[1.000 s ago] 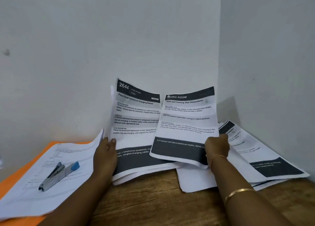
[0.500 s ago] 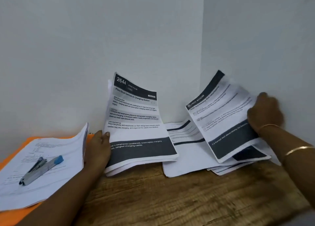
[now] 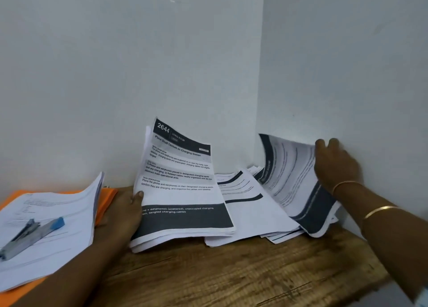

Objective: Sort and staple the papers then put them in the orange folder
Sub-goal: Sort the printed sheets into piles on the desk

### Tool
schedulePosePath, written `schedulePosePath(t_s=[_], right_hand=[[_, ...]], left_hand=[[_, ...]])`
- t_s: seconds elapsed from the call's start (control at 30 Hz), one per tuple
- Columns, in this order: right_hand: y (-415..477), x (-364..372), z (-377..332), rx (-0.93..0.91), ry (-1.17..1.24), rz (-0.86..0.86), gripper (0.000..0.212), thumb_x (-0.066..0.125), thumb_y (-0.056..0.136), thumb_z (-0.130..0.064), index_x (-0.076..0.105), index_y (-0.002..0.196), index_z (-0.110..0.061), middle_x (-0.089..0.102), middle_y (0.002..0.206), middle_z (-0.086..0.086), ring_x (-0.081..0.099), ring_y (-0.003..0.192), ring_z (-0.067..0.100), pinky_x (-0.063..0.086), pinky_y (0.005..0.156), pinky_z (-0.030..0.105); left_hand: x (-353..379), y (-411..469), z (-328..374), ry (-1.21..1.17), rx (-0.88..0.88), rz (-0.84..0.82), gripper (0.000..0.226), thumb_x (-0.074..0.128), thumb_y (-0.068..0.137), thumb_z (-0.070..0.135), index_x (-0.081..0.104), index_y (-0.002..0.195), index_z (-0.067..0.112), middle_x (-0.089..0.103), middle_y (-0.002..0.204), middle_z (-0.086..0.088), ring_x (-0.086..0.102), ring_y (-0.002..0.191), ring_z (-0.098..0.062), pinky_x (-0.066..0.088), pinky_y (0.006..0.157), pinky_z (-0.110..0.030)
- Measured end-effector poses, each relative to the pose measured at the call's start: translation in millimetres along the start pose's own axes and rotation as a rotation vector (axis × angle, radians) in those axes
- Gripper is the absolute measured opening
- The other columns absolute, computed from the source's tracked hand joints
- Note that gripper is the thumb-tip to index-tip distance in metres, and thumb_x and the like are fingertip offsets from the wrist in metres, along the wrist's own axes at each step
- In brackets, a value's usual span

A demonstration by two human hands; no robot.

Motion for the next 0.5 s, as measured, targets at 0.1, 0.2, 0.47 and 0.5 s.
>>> schedulePosePath(t_s=[0.1, 0.2, 0.47, 0.5], right_hand=[[-9, 21, 4, 0.071, 0.079, -0.053, 0.022, 0.042, 0.084, 0.007, 0.049, 0.105, 0.003, 0.047, 0.099, 0.026, 0.057, 0.068, 0.037, 0.039, 0.054, 0.036], [-16, 43, 2, 0.107, 0.128, -0.148, 0.026, 0.04, 0.085, 0.007, 0.047, 0.11, 0.003, 0.048, 0.106, 0.026, 0.057, 0.078, 0.039, 0.039, 0.06, 0.037], [-43, 105, -22, 0.021, 0.228, -0.636, 0.032, 0.044, 0.09, -0.008, 0.041, 0.121, -0.008, 0.053, 0.118, 0.019, 0.055, 0.103, 0.034, 0.048, 0.086, 0.039], [-47, 109, -26, -0.014, 0.207, -0.673, 0.034, 0.045, 0.09, -0.009, 0.039, 0.124, -0.009, 0.052, 0.121, 0.018, 0.055, 0.105, 0.033, 0.047, 0.087, 0.038]], left_hand=[[2, -4, 2, -0.034, 0.008, -0.006, 0.022, 0.037, 0.1, 0.028, 0.056, 0.098, 0.019, 0.062, 0.094, -0.004, 0.056, 0.081, -0.017, 0.044, 0.071, -0.033], [5, -8, 3, -0.074, -0.005, -0.024, 0.022, 0.037, 0.101, 0.026, 0.056, 0.101, 0.015, 0.06, 0.095, -0.005, 0.054, 0.077, -0.011, 0.041, 0.063, -0.026], [10, -6, -6, -0.21, -0.122, -0.055, 0.023, 0.037, 0.101, 0.024, 0.056, 0.111, 0.013, 0.06, 0.095, -0.003, 0.055, 0.08, -0.014, 0.041, 0.063, -0.028], [10, -5, -9, -0.226, -0.141, -0.059, 0.025, 0.038, 0.101, 0.025, 0.057, 0.112, 0.013, 0.061, 0.097, -0.004, 0.056, 0.082, -0.016, 0.043, 0.066, -0.029]])
Point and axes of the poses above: each hand's wrist, its own y-axis towards the middle knuckle, its own x-axis out of the palm, z = x × y, the point moved 9 cm from there along y, towards the middle knuckle
